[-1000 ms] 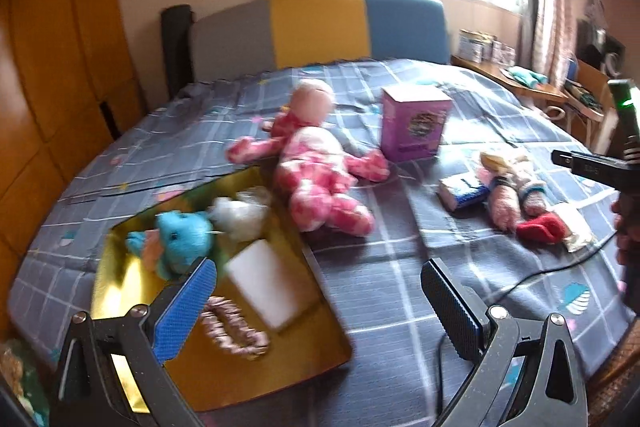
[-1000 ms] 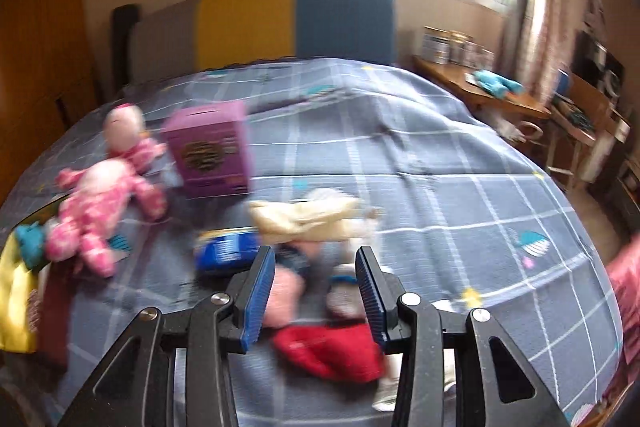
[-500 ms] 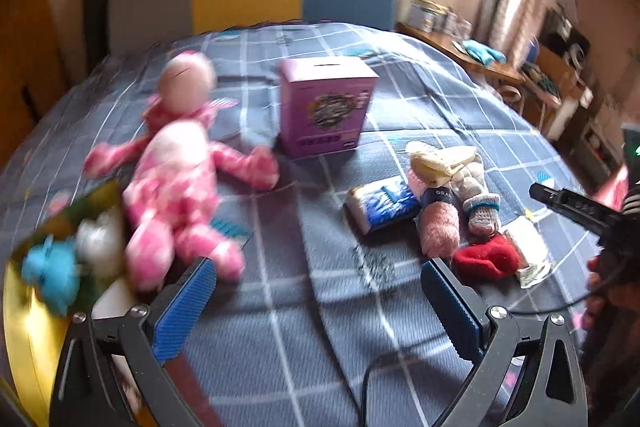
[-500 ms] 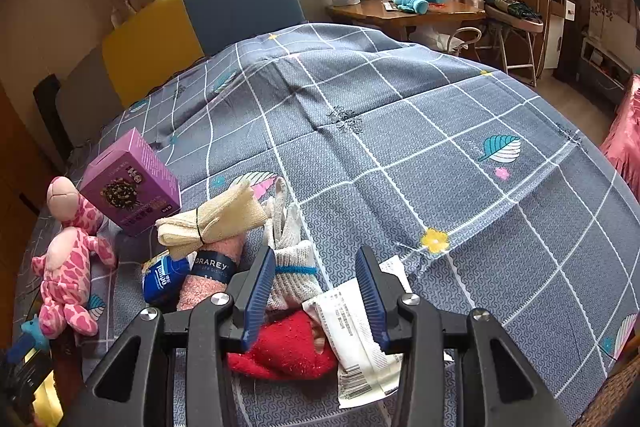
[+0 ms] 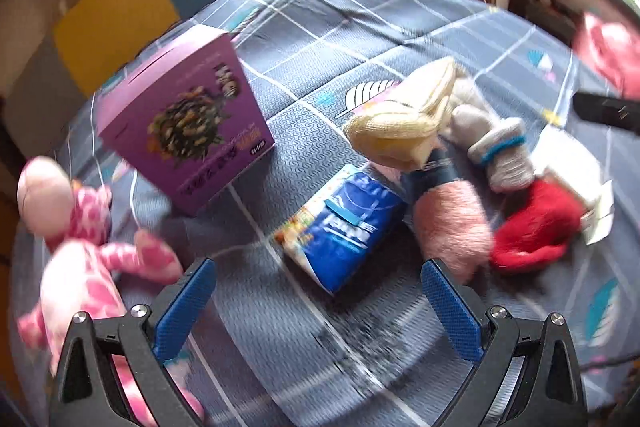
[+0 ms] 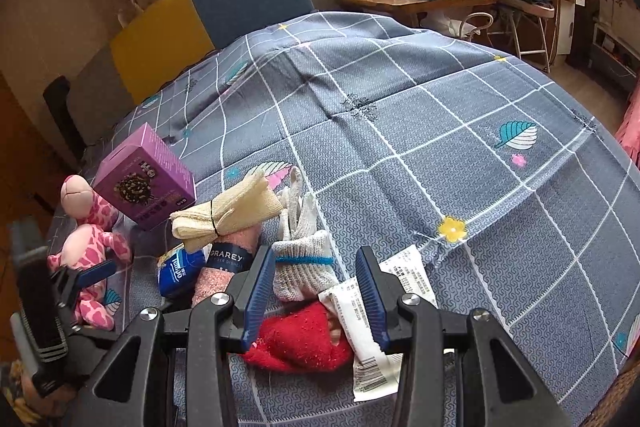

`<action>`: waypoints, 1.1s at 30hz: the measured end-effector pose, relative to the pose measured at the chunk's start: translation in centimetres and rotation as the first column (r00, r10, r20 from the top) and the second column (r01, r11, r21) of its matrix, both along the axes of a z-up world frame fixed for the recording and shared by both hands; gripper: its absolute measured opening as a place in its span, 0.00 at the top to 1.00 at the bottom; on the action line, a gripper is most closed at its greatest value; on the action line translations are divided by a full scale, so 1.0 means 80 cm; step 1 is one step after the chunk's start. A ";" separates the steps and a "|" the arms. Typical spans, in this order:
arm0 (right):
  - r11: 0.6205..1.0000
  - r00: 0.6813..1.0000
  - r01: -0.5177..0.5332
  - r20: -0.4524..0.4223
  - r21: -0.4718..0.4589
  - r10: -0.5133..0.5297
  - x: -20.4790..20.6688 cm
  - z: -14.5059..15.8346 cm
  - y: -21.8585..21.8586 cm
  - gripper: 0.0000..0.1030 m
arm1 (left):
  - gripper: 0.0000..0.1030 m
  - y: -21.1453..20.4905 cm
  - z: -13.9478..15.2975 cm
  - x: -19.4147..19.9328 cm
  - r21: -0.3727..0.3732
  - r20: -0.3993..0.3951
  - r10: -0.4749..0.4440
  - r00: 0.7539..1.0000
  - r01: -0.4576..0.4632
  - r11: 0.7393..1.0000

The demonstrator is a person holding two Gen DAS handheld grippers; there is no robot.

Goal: Organize soft objects
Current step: 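Close the left tool on the blue Tempo tissue pack, then lift the tissue pack with left tool while right tool grasps the cream mesh scrubber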

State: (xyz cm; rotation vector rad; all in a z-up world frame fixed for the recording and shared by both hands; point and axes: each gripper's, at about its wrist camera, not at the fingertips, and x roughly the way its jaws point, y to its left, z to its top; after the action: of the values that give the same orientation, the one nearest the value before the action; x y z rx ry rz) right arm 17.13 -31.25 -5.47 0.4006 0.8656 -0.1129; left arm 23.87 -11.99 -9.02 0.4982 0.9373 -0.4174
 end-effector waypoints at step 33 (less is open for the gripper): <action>0.964 0.994 -0.097 -0.025 0.249 0.107 0.019 -0.015 0.023 0.37 | 0.45 0.089 0.047 -0.063 -0.275 -0.115 0.253 0.961 -0.275 0.921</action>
State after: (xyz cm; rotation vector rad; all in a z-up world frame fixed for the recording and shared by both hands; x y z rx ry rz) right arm 18.68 -29.43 -6.68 0.5877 0.9403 0.0843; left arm 18.82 -4.84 -5.28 0.0854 0.9837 -0.3221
